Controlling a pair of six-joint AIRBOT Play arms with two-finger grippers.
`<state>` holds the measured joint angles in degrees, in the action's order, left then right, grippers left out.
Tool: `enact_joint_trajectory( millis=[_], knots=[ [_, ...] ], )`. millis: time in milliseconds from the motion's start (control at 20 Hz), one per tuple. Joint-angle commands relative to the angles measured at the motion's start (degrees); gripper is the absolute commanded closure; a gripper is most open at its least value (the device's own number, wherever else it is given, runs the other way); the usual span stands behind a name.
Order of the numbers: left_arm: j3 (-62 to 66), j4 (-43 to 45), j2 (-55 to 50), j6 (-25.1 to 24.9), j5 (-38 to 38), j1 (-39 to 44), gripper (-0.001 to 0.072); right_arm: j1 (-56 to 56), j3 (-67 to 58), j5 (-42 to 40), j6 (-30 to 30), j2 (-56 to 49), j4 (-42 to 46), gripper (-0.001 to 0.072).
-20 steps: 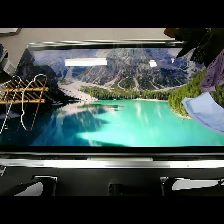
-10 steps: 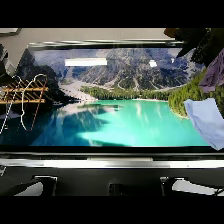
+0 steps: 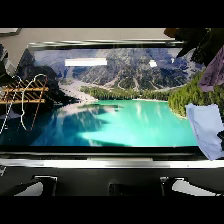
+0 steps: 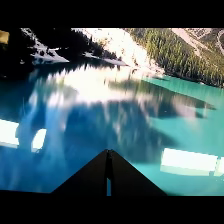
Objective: Fold the clothes and pants, and hang the long-sleeved shirts on hangers.
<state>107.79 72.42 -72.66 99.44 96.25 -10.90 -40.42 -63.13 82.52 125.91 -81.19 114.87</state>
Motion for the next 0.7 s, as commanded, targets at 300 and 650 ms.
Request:
enact_joint_trajectory(
  millis=[300,650],
  knots=[
    [-0.02,0.02,0.04,-0.02,0.00,0.02,0.0693,-0.02,2.10,1.73,0.94,0.46,1.68,0.0667],
    [-0.02,0.02,0.04,-0.02,-0.02,0.02,0.0693,-0.02,2.08,4.52,0.11,0.59,3.23,0.0384]
  ],
)
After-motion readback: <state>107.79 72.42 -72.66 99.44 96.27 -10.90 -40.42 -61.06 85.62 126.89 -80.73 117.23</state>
